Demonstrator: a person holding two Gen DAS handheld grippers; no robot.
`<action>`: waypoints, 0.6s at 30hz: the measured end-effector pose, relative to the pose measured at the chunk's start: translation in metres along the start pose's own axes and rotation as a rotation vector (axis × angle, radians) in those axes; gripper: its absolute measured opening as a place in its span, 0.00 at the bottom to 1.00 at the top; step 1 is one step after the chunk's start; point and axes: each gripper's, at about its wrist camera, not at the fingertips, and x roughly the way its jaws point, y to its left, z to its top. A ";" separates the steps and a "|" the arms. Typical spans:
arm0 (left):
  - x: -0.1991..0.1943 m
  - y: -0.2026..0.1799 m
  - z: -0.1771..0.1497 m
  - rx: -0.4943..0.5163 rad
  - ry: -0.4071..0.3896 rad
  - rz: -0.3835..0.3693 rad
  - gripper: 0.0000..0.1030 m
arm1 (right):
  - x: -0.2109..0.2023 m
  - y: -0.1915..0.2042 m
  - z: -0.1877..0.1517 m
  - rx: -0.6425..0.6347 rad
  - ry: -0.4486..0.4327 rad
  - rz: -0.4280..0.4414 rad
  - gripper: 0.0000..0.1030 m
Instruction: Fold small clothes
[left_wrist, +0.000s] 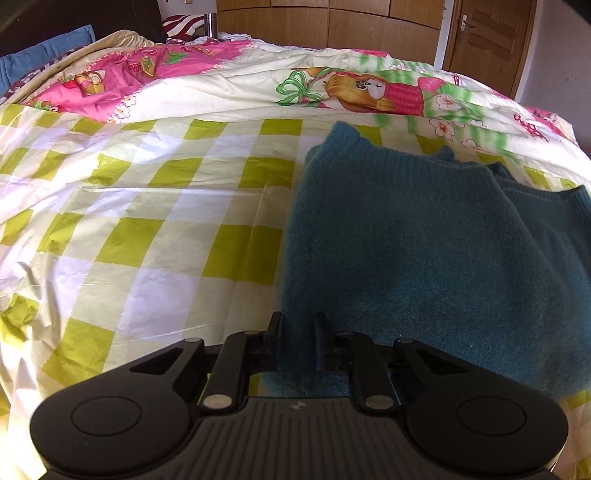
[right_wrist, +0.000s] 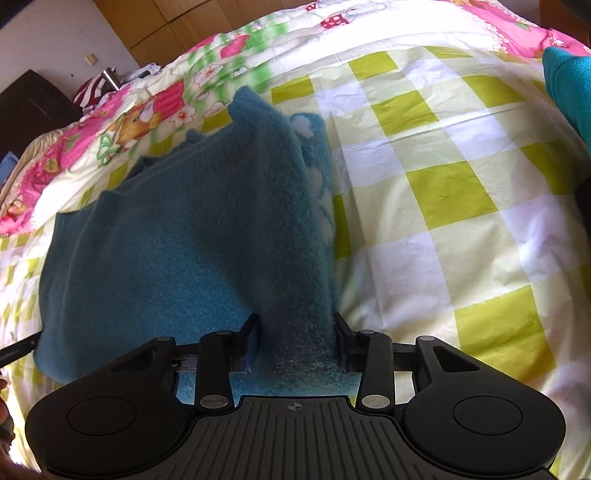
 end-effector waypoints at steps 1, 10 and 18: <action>-0.006 -0.001 -0.007 0.009 0.005 0.001 0.29 | -0.007 0.000 -0.005 -0.018 0.013 0.000 0.33; -0.088 -0.010 -0.094 0.038 0.076 0.005 0.28 | -0.077 -0.016 -0.090 -0.050 0.105 0.008 0.30; -0.147 -0.024 -0.137 0.058 -0.185 0.189 0.34 | -0.120 -0.013 -0.137 -0.031 -0.142 -0.053 0.37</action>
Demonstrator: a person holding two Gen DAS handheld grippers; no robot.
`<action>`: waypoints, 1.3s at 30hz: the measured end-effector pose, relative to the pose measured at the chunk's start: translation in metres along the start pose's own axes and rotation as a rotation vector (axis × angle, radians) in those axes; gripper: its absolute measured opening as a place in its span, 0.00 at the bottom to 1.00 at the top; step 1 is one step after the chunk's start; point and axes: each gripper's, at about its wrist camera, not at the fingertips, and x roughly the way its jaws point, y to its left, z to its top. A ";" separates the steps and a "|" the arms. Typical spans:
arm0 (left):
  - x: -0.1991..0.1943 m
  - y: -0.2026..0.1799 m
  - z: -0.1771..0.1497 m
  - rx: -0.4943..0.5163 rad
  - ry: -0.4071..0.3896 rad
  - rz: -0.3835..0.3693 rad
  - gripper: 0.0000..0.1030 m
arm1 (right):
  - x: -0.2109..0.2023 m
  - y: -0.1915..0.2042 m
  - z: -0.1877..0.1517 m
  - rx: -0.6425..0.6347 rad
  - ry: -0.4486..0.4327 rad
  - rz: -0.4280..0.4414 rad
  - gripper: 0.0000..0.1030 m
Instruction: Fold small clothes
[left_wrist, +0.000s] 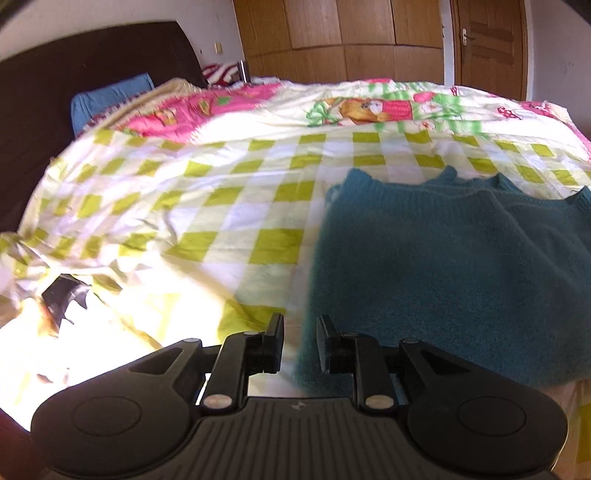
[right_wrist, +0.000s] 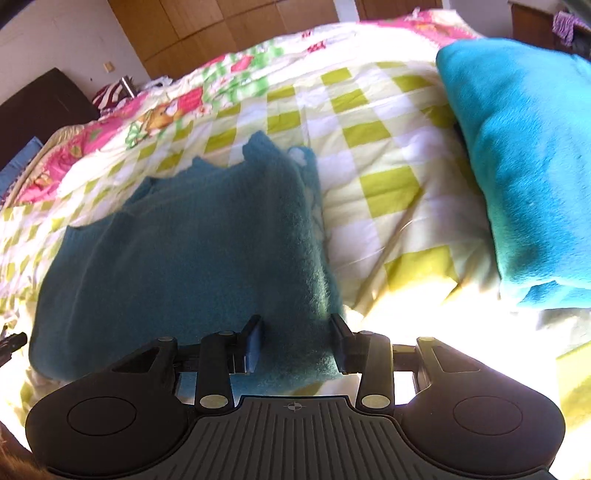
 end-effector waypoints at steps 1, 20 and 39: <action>-0.008 0.000 0.002 -0.014 -0.035 -0.011 0.34 | -0.004 0.004 -0.001 -0.028 -0.032 -0.027 0.37; 0.010 -0.071 -0.021 0.195 -0.043 -0.011 0.37 | -0.031 0.042 -0.009 -0.246 -0.248 -0.398 0.33; 0.011 -0.066 -0.025 0.127 -0.052 -0.042 0.38 | -0.024 0.076 -0.013 -0.293 -0.221 -0.383 0.32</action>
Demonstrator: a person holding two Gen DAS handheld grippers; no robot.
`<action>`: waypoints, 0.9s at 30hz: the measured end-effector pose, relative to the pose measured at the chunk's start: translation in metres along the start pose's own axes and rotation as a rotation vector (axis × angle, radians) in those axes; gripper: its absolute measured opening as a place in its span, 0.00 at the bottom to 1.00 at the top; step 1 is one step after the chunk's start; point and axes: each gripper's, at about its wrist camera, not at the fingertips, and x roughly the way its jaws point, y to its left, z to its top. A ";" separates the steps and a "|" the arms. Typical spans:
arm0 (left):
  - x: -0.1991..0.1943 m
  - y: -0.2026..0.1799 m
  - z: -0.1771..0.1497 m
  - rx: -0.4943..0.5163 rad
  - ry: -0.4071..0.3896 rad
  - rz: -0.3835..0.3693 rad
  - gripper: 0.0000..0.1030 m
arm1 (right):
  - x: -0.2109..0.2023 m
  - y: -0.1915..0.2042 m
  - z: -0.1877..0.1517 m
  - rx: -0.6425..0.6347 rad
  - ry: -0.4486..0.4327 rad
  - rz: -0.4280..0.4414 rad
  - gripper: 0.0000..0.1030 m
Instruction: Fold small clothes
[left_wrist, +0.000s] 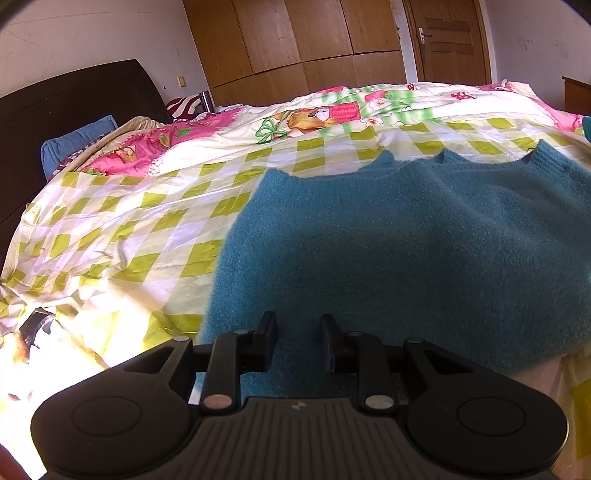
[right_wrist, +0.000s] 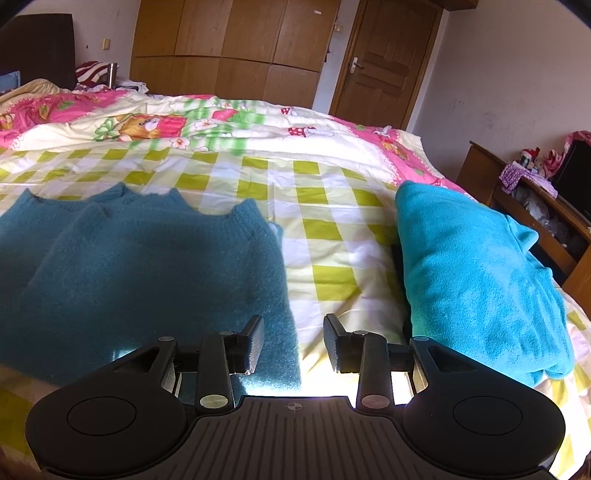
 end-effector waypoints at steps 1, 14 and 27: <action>0.000 0.000 0.000 0.000 0.000 0.000 0.38 | 0.000 0.000 0.000 -0.002 0.000 -0.002 0.32; 0.000 0.000 0.000 -0.002 0.002 0.000 0.38 | 0.000 0.001 -0.001 0.000 0.003 0.000 0.32; 0.001 -0.001 -0.001 0.000 0.004 0.001 0.38 | 0.004 0.002 -0.001 0.009 0.015 0.006 0.33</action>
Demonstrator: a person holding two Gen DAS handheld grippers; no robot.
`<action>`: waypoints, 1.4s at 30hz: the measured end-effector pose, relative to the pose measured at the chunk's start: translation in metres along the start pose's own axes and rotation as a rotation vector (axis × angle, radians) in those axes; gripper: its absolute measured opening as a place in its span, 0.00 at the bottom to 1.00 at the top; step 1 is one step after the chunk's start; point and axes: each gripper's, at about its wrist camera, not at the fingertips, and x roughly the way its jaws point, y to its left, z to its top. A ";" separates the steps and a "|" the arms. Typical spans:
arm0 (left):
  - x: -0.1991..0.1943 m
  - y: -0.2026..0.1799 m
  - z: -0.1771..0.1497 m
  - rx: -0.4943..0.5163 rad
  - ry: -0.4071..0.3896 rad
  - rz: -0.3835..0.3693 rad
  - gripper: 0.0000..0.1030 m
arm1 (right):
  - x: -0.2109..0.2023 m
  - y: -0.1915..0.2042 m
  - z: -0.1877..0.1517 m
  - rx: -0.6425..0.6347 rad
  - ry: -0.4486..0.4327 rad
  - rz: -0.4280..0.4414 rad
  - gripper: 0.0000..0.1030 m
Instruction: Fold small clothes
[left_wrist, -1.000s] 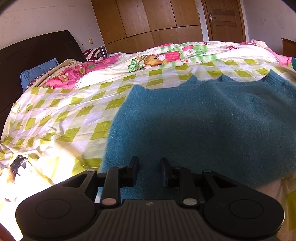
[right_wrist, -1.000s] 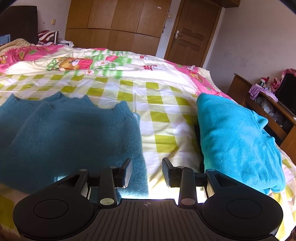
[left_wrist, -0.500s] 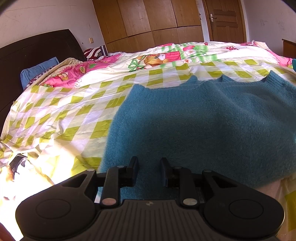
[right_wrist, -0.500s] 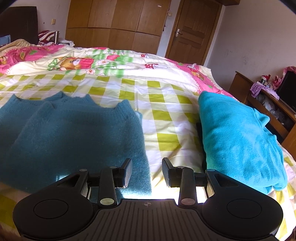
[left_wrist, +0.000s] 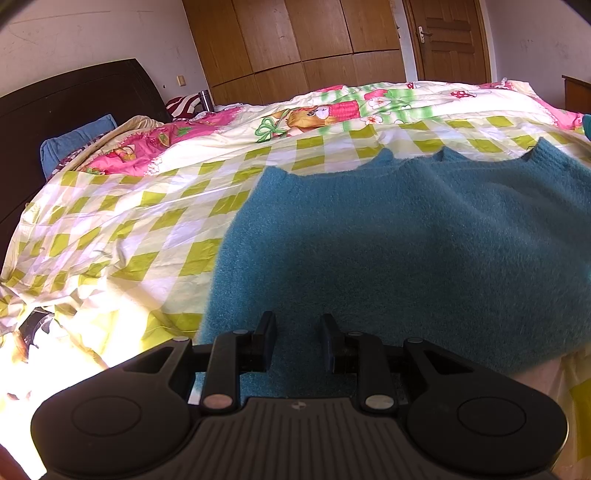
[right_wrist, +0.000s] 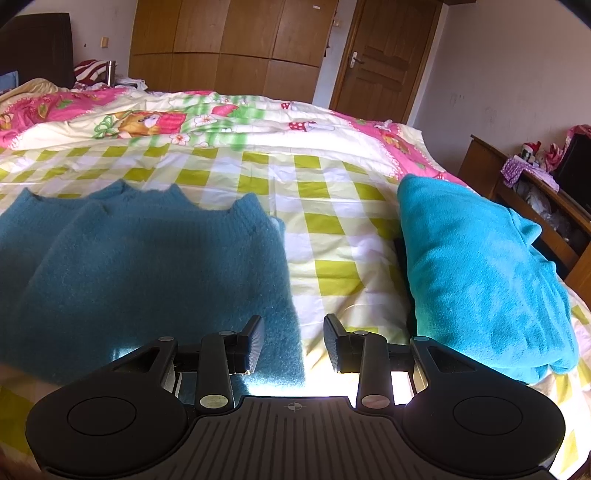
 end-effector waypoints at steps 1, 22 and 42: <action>0.000 0.000 0.000 0.001 0.000 0.000 0.38 | 0.001 0.000 0.000 0.000 0.002 0.000 0.33; 0.005 -0.003 0.004 0.026 0.029 0.017 0.38 | 0.007 0.005 -0.005 0.015 0.049 0.017 0.34; 0.007 -0.001 0.006 0.027 0.043 0.005 0.38 | 0.018 0.009 -0.004 0.022 0.081 0.017 0.35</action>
